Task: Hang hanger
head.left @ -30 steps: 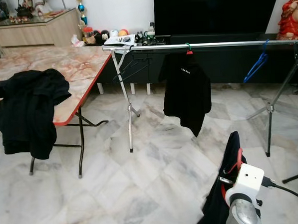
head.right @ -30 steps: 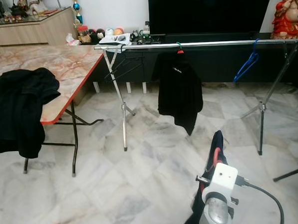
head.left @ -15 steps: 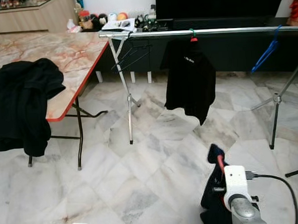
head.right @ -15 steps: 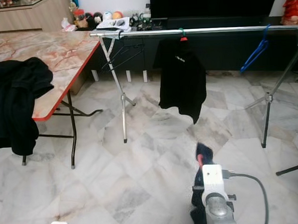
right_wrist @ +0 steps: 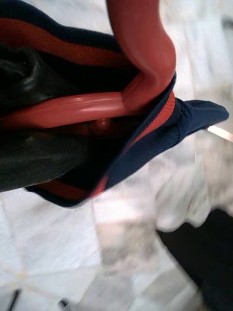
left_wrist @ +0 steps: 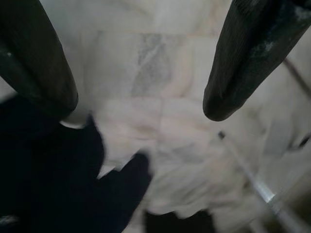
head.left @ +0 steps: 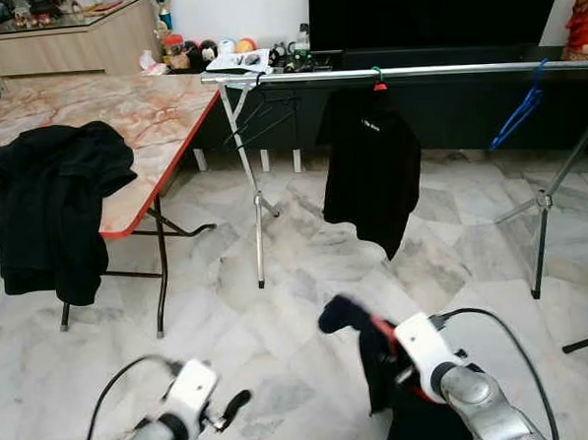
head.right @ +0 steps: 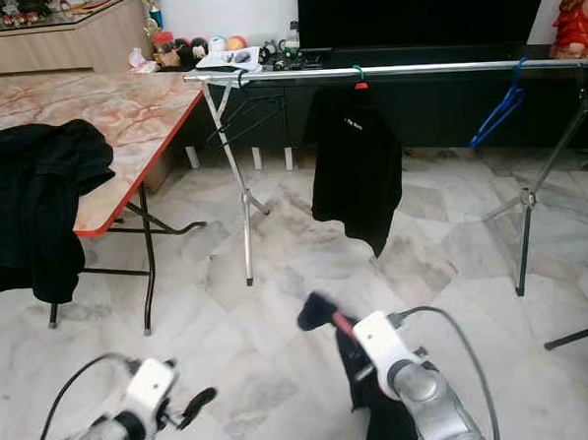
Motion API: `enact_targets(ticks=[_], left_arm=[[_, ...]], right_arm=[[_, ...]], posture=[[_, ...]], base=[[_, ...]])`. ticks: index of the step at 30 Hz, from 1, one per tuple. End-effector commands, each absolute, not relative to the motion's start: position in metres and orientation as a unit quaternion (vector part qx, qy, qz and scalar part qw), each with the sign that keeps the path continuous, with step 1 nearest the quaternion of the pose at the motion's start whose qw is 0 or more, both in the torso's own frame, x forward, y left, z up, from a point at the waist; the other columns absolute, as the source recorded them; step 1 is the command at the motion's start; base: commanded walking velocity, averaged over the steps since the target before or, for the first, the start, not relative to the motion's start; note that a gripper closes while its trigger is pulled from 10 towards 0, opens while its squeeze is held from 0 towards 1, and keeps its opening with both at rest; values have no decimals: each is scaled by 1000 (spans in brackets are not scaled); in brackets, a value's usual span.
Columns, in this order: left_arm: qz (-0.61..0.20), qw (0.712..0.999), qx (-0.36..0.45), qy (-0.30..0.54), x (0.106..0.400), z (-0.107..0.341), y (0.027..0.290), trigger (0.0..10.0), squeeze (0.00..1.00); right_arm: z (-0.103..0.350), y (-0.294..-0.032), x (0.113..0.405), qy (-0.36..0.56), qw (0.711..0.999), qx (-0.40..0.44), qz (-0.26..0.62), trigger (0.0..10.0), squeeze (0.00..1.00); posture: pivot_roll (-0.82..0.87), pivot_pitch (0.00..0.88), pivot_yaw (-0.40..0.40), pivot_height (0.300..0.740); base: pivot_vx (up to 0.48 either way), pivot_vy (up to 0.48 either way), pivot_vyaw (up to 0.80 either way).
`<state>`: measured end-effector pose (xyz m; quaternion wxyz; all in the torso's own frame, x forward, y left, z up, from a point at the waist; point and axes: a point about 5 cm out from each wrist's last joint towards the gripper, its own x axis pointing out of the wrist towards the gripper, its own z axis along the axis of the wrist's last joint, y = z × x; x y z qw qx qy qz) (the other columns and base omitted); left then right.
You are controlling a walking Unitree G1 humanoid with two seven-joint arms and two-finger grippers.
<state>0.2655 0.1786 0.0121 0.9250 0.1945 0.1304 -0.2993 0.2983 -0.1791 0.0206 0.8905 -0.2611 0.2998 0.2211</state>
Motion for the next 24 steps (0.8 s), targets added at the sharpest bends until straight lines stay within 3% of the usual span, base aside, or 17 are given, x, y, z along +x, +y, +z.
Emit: enact_targets(ticks=[1,3,10,17,20,24], left_arm=[[-373,880,257,141,260,11,176,10000,0],[-430,838,304,143,257,11,170,10000,0],[-485,791,333,166,257,10,162,10000,0],[-461,807,321,181,263,9,161,10000,0],[-400,867,227,190,271,10,162,10000,0],[-391,872,221,193,275,10,160,10000,0]], right_arm=[[24,-174,302,290,868,-291,277,10000,0],[21,-171,299,297,843,-311,323,10000,0],[23,-164,288,287,775,-327,458,10000,0],[42,-158,295,249,756,-324,512,10000,0],[52,-154,292,222,745,-319,543,10000,0],[62,-158,293,206,743,-326,547,10000,0]], posture=[[73,73,60,740],[78,65,62,740],[90,50,31,740],[71,31,27,740],[67,26,25,740],[63,21,23,740]], base=[[0,0,0],[0,0,0],[0,0,0],[0,0,0],[0,0,0],[0,0,0]])
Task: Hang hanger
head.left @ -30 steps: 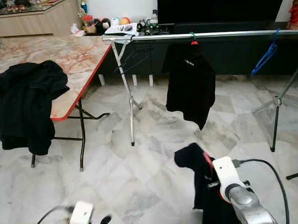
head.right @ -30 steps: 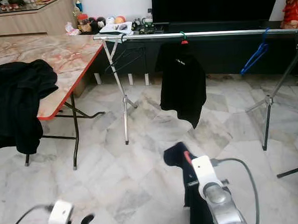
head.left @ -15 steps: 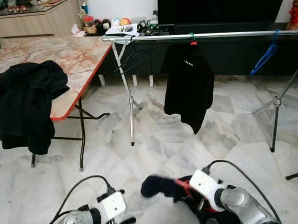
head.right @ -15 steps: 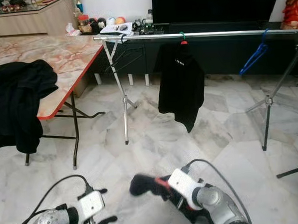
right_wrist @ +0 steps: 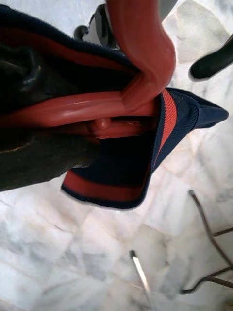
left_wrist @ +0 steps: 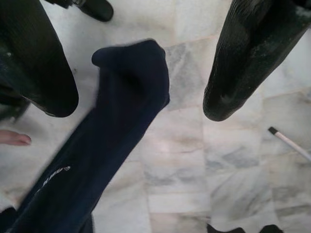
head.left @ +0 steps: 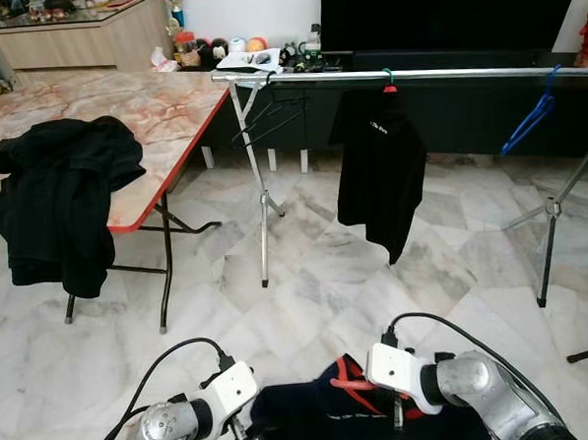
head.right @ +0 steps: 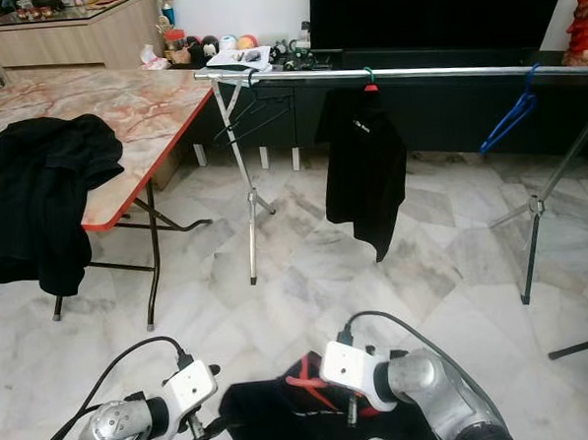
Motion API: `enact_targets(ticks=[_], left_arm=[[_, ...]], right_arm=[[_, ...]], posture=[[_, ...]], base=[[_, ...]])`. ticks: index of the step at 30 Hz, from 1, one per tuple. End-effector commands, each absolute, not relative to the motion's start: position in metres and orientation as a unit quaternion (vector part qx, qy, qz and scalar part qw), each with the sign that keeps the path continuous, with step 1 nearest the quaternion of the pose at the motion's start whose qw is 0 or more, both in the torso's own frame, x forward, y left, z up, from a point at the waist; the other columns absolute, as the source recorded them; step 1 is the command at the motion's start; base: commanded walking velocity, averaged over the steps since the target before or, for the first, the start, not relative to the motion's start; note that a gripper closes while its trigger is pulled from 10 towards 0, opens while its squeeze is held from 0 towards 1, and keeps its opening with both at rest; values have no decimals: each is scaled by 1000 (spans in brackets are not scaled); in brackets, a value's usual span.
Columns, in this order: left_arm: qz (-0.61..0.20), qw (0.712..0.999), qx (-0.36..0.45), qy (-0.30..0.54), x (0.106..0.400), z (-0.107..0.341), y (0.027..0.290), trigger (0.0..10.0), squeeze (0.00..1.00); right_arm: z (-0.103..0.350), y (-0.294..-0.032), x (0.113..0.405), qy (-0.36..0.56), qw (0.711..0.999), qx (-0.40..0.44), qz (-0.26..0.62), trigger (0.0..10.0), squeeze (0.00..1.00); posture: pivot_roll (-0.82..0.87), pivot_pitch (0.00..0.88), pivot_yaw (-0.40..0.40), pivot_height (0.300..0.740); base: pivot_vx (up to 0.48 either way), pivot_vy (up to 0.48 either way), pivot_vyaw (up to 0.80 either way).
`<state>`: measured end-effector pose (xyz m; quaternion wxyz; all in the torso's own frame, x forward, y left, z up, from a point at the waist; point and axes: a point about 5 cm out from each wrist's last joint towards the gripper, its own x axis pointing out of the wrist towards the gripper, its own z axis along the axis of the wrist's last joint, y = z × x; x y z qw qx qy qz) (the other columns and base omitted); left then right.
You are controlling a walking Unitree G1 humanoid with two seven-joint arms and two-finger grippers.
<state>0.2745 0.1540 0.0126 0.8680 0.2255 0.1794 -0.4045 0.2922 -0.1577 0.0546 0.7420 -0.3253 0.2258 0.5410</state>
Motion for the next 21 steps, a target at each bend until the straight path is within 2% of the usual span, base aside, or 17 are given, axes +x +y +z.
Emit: enact_targets(ticks=[1,5,7,15,21], left_arm=[[-387,872,224,198,276,9,161,10000,0],[-366,882,215,205,282,10,162,10000,0],[-363,883,212,209,286,12,162,10000,0],[-384,867,209,238,281,4,163,10000,0],[-425,840,205,268,269,-6,162,10000,0]], right_arm=[[64,-158,293,200,744,-329,546,10000,0],[70,-159,293,193,748,-326,545,10000,0],[73,-159,286,188,736,-324,564,10000,0],[87,-158,286,164,743,-325,562,10000,0],[96,-160,287,156,743,-333,560,10000,0]], posture=[[56,18,21,740],[47,17,22,740],[49,25,21,740],[42,44,21,740],[40,54,21,740]], base=[[0,0,0],[0,0,0],[0,0,0],[0,0,0],[0,0,0]])
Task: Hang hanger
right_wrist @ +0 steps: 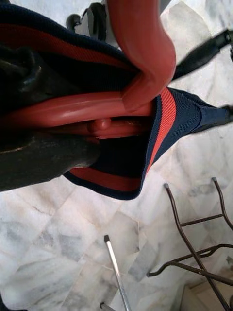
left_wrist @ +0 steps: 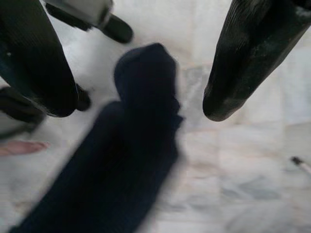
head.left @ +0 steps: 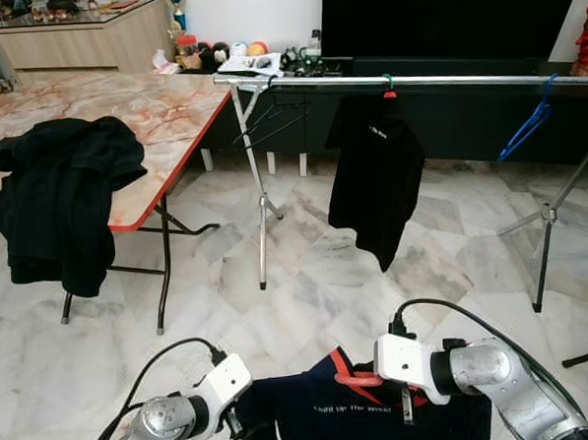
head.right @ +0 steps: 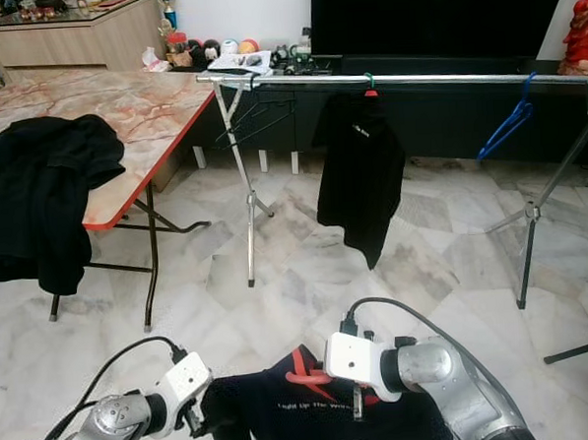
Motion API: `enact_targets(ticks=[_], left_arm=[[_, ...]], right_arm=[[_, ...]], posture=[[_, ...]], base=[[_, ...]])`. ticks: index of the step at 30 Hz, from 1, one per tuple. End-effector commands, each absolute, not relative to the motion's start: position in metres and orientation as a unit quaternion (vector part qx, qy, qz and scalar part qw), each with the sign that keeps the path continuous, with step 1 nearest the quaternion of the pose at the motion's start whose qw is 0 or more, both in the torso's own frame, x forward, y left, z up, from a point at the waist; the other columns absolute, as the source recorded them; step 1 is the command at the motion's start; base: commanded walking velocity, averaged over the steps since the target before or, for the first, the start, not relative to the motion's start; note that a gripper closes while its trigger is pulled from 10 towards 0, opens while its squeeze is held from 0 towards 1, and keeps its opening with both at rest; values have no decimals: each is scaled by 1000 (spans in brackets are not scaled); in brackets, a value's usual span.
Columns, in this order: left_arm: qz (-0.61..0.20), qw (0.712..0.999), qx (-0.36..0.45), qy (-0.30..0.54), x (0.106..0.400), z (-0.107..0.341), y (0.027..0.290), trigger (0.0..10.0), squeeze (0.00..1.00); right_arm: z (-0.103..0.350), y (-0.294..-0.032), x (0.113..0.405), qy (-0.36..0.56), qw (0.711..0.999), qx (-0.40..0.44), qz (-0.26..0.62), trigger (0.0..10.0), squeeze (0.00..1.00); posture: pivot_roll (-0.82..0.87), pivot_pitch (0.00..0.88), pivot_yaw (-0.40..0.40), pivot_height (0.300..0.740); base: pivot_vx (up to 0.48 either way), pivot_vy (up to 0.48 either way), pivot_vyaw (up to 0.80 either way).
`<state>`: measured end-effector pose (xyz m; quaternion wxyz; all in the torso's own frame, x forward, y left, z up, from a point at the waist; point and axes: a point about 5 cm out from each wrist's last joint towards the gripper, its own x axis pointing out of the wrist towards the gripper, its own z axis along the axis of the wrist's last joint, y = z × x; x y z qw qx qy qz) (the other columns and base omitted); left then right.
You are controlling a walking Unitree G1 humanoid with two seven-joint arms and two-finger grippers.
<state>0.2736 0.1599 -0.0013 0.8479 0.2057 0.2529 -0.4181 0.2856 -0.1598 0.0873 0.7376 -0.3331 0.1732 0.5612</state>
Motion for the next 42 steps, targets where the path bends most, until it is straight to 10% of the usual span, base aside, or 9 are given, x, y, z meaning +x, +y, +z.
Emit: enact_targets(ticks=[1,7,10,12,16,22,23,25,42], left_arm=[[-426,838,208,268,268,-7,162,10000,0],[-412,846,210,266,270,-7,163,10000,0],[-406,849,205,270,270,-7,164,4667,0],[-397,854,203,268,272,-7,164,4392,0],[-371,871,191,261,277,-5,163,10000,0],[-357,880,180,258,278,-5,162,10000,0],[-358,879,180,259,278,-5,162,9529,0],[-361,877,179,261,277,-6,161,0,0],[-362,879,173,257,278,-5,159,0,0]], right_arm=[[97,-159,287,155,743,-332,560,10000,0],[100,-158,286,152,743,-331,561,10000,0],[103,-158,285,149,744,-331,561,10000,0],[105,-157,285,146,743,-330,563,10000,0],[110,-155,283,139,742,-321,572,10000,0],[110,-157,282,144,741,-323,571,10000,0],[110,-157,282,144,741,-323,570,10000,0],[111,-158,282,145,743,-322,568,10000,0],[110,-156,283,146,743,-323,567,10000,0]], posture=[[40,54,21,740],[39,60,20,740],[35,66,20,740],[35,66,20,740],[30,70,22,740],[25,74,21,740],[25,74,21,740],[25,75,22,740],[27,82,25,740]], base=[[0,0,0],[0,0,0],[0,0,0],[0,0,0],[0,0,0],[0,0,0],[0,0,0],[0,0,0],[0,0,0]])
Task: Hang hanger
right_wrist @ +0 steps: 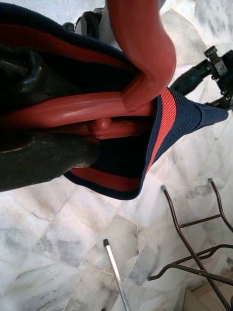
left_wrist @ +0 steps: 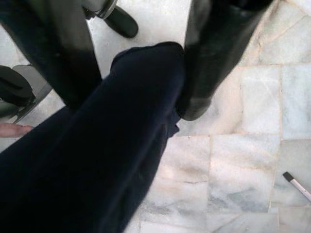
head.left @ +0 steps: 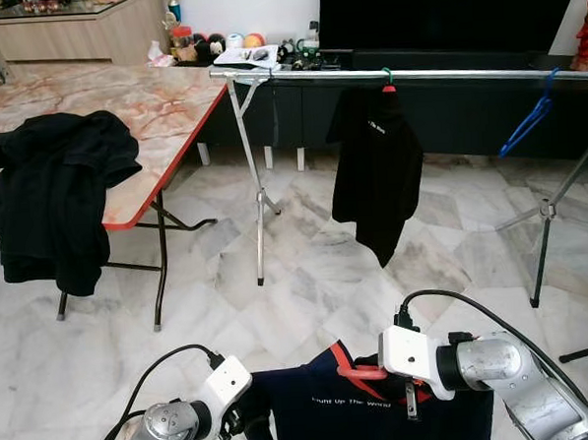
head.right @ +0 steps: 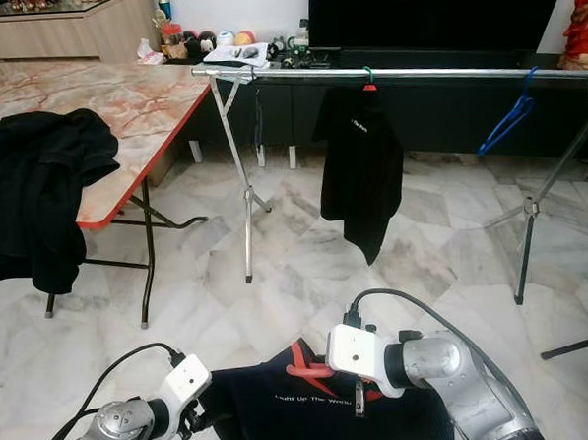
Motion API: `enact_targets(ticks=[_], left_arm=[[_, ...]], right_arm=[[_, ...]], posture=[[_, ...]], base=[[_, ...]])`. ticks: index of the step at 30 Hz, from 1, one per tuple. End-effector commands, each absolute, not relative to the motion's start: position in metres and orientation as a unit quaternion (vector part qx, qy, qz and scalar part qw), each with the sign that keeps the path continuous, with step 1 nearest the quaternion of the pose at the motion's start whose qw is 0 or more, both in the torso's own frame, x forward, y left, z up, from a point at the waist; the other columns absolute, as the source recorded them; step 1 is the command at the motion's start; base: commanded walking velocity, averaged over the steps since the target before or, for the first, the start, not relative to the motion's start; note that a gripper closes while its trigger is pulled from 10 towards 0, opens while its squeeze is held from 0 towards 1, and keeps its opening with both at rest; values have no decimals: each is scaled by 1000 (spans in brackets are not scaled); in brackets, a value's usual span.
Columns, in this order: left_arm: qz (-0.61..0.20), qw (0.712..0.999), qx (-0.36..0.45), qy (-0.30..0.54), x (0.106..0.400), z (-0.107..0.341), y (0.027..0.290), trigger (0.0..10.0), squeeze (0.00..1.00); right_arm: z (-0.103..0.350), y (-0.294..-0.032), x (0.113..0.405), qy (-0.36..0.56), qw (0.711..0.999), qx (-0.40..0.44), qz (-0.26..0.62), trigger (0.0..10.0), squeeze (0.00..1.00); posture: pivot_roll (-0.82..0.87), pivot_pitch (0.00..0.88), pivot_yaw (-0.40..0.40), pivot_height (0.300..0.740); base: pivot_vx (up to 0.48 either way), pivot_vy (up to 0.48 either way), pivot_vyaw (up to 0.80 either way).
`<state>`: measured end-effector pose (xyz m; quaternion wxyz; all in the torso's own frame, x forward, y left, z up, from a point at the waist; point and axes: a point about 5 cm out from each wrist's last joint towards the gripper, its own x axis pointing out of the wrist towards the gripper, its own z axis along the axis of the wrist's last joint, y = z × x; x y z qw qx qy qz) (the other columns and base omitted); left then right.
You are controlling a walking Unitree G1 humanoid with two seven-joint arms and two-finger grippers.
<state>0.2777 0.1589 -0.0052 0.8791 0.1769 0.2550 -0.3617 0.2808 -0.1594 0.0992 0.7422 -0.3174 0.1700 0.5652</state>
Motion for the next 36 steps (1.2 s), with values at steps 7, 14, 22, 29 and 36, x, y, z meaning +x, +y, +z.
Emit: enact_targets(ticks=[7,14,22,29,36], left_arm=[[-361,882,171,252,278,-5,158,0,0],[-356,886,164,248,279,-3,159,0,0],[-349,892,153,243,282,-1,159,0,0],[-347,891,157,247,282,-2,159,0,0],[-330,896,159,252,281,-3,166,0,0]], right_arm=[[109,-157,282,149,741,-325,568,10000,0],[108,-154,281,151,738,-324,572,10000,0],[107,-154,282,150,738,-324,572,10000,0],[104,-154,279,154,734,-325,576,10000,0],[104,-160,279,161,734,-332,570,10000,0]], posture=[[27,83,22,740],[27,80,22,740],[27,62,26,740],[27,49,28,740],[25,42,33,740]], base=[[0,0,0],[0,0,0],[0,0,0],[0,0,0],[0,0,0]])
